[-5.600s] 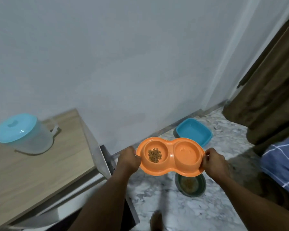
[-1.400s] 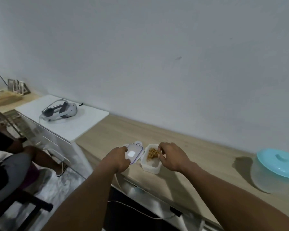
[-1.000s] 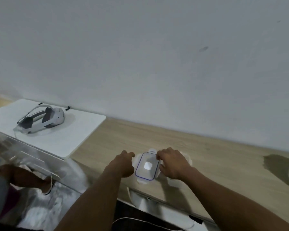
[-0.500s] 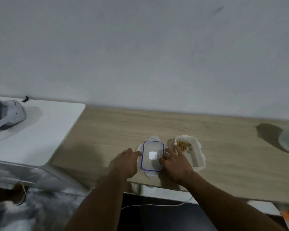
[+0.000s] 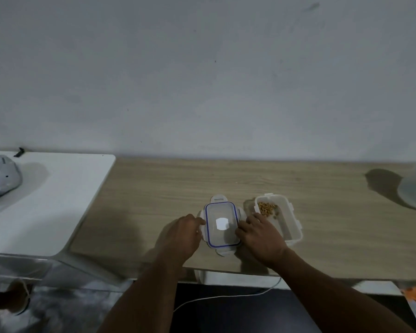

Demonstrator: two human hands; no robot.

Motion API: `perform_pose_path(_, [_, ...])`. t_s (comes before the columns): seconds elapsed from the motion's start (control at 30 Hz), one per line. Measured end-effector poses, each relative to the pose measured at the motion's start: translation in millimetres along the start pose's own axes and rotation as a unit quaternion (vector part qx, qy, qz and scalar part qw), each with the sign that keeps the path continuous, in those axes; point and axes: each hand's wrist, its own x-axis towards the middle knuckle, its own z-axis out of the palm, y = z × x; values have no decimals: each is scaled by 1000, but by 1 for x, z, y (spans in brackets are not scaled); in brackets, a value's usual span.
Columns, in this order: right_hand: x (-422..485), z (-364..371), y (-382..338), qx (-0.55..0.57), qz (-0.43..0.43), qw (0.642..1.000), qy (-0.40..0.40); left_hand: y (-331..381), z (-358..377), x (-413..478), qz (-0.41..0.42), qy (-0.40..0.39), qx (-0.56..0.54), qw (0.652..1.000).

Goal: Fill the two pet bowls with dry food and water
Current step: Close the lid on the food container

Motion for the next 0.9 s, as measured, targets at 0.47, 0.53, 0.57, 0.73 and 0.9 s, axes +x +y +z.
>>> perform_pose_path(0.47, [7, 2, -20, 123, 116, 982, -88, 0, 11, -4, 3, 3, -21, 1000])
perform_pose_path(0.53, [8, -1, -18, 168, 118, 977, -65, 2, 14, -4, -3, 22, -43, 999])
perform_pose_path(0.57, [8, -2, -18, 185, 117, 974, -51, 3, 14, -5, -5, 31, -53, 998])
perform_pose_path(0.73, [4, -8, -8, 261, 142, 953, 52, 0, 0, -1, -25, 72, -149, 986])
perform_pose_path(0.9, [9, -43, 16, 399, 232, 867, 187, 11, -35, 29, -36, 153, -264, 952])
